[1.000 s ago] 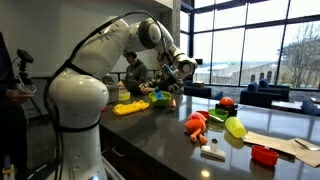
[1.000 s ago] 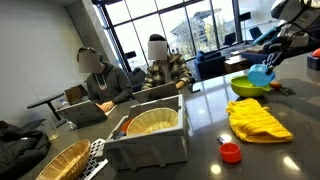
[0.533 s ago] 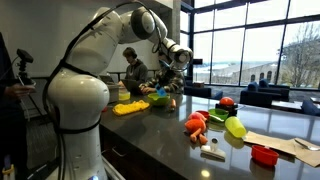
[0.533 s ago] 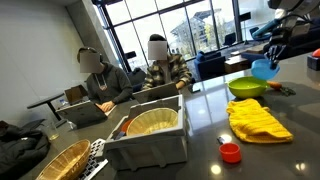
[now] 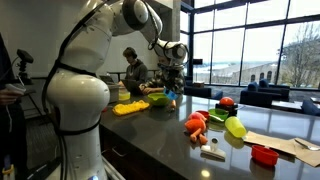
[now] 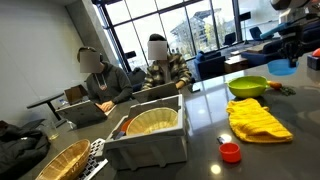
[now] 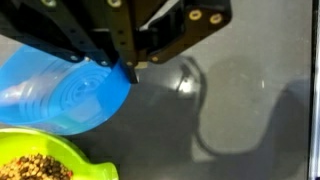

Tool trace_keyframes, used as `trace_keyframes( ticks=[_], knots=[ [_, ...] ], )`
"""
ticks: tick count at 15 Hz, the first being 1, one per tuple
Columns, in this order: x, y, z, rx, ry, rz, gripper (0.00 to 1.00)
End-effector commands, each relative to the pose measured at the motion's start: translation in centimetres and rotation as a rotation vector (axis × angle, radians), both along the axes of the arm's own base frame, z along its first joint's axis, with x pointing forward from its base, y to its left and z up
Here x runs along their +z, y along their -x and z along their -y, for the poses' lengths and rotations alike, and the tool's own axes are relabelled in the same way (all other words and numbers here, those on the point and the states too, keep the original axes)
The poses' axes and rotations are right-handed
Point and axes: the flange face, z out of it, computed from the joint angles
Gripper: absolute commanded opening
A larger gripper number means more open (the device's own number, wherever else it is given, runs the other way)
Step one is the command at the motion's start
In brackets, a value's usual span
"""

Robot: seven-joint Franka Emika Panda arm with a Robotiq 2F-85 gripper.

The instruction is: Pick up the blue bowl, then pour its contents into the green bowl

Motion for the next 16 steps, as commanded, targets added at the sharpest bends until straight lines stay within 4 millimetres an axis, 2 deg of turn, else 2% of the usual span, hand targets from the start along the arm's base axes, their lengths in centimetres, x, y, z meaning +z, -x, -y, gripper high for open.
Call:
trace_keyframes(
  ticks=[1, 7, 14, 16],
  knots=[
    [-0.5, 2.3, 2.1, -0.039, 0.088, 0.024, 0.01],
    [-3.2, 4.5, 4.3, -0.077, 0.234, 0.016, 0.01],
    [-6.7, 6.7, 4.9, -0.115, 0.468, 0.013, 0.01],
    [-7.0, 7.0, 4.7, -0.135, 0.517, 0.039, 0.01]
  ],
)
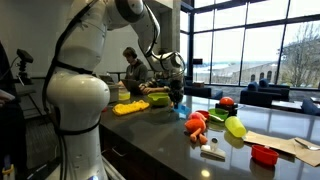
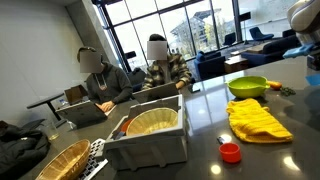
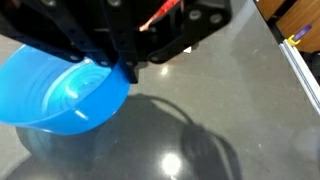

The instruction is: Pick up the blue bowl, then pour its contents into the green bowl

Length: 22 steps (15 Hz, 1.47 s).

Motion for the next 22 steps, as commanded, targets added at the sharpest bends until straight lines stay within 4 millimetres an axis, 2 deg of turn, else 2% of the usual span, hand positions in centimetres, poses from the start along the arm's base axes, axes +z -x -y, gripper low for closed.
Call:
trace_keyframes(
  ticks=[1, 7, 17, 19, 21, 22],
  knots=[
    [0.2, 1.5, -0.3, -0.032, 0.076, 0.055, 0.01],
    [-0.9, 1.9, -0.8, -0.070, 0.079, 0.064, 0.01],
    [-1.2, 0.9, -2.0, -0.047, -0.098, 0.117, 0.01],
    [-1.4, 0.9, -2.3, -0.045, -0.123, 0.114, 0.07],
    [-1.5, 0.9, -2.4, -0.041, -0.134, 0.111, 0.09],
    [-1.6, 0.9, -2.5, -0.039, -0.138, 0.109, 0.16]
  ],
)
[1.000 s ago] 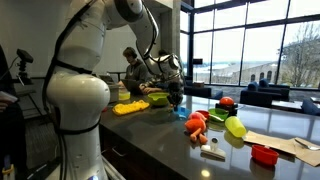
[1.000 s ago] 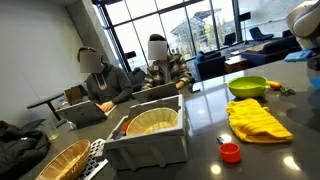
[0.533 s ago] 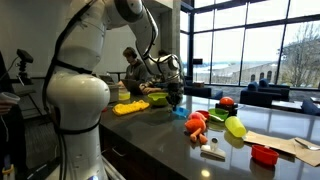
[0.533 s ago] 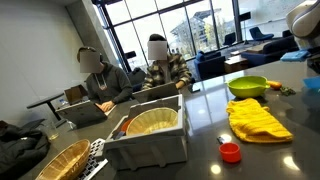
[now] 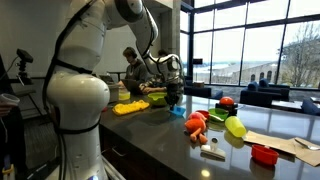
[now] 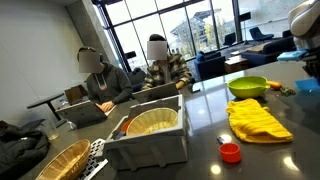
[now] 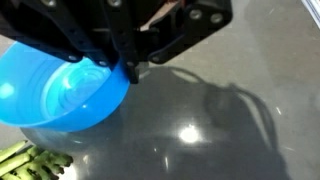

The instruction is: Pick up the blue bowl, then pour its contents into the green bowl

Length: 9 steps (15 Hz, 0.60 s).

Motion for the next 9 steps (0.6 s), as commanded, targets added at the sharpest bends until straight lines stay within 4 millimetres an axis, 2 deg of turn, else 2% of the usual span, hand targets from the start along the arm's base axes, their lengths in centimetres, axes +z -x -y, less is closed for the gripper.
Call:
trace_keyframes(
  ticks=[1, 2, 3, 9],
  knots=[
    [-0.01, 0.57, -0.12, 0.014, -0.039, 0.002, 0.34],
    [-0.05, 0.63, -0.23, 0.018, -0.044, -0.001, 0.35],
    [-0.14, 0.70, -0.33, 0.019, -0.046, -0.006, 0.40],
    [0.76, 1.38, -1.10, 0.034, -0.059, -0.004, 0.80]
  ],
)
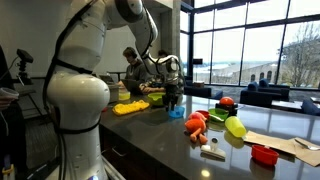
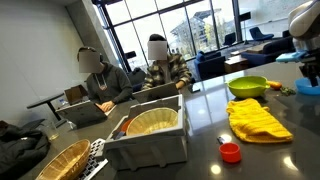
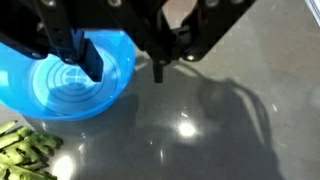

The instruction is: Pick up the blue bowl, then pour its contents into the green bowl

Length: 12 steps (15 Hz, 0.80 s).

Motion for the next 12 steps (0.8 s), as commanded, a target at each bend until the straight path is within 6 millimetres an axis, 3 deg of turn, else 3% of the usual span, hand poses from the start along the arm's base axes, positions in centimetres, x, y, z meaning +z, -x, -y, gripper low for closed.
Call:
trace_keyframes(
  ticks=[1, 3, 8, 12],
  knots=[
    [1.7, 1.1, -0.6, 0.011, -0.022, 0.019, 0.88],
    [2.8, 1.5, -1.5, 0.015, -0.018, 0.032, 1.00],
    [8.3, 3.7, -3.4, 0.063, 0.002, 0.098, 1.00],
    [12.3, 5.6, -3.2, 0.043, 0.014, 0.117, 1.00]
  ],
)
